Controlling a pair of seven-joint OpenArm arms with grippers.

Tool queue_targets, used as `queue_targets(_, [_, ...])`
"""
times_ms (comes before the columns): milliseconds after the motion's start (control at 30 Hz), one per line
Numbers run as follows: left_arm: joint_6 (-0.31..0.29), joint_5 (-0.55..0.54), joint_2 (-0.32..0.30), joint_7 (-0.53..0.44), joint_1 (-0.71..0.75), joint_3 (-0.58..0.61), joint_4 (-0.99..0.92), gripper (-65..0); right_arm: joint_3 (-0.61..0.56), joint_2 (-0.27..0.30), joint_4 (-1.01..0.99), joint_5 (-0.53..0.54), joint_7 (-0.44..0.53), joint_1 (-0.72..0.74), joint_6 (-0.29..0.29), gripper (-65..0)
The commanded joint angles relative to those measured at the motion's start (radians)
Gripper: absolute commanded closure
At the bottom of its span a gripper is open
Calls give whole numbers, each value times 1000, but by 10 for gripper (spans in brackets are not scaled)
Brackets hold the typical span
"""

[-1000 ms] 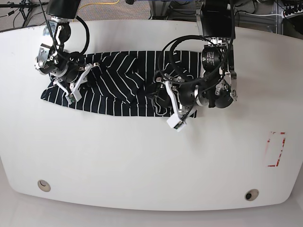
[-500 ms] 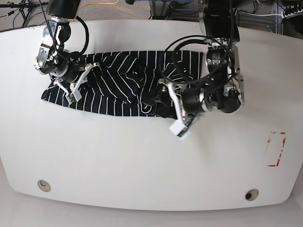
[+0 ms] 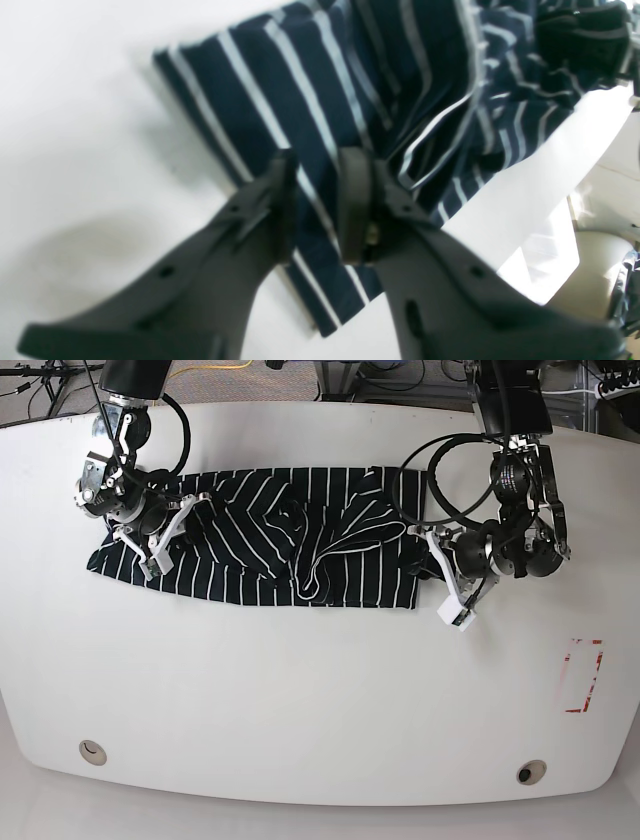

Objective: Fold the T-shirt properly
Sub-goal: 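Carry the strip end with the left gripper toward the right gripper, then press the folded end down with the left gripper and release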

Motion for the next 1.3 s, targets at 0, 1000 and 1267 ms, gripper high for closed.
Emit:
queue_targets(0, [-3, -25, 1, -19, -11, 6, -3, -106, 0, 3, 5, -10, -23, 0, 2, -79])
queue_targets(1000, [-199, -427, -83, 5, -284, 627, -85, -108, 0, 1, 4, -10, -23, 0, 2, -79])
queue_targets(1267, [-199, -286, -143, -63, -270, 409, -126, -108, 1, 1, 5, -10, -23, 0, 2, -79])
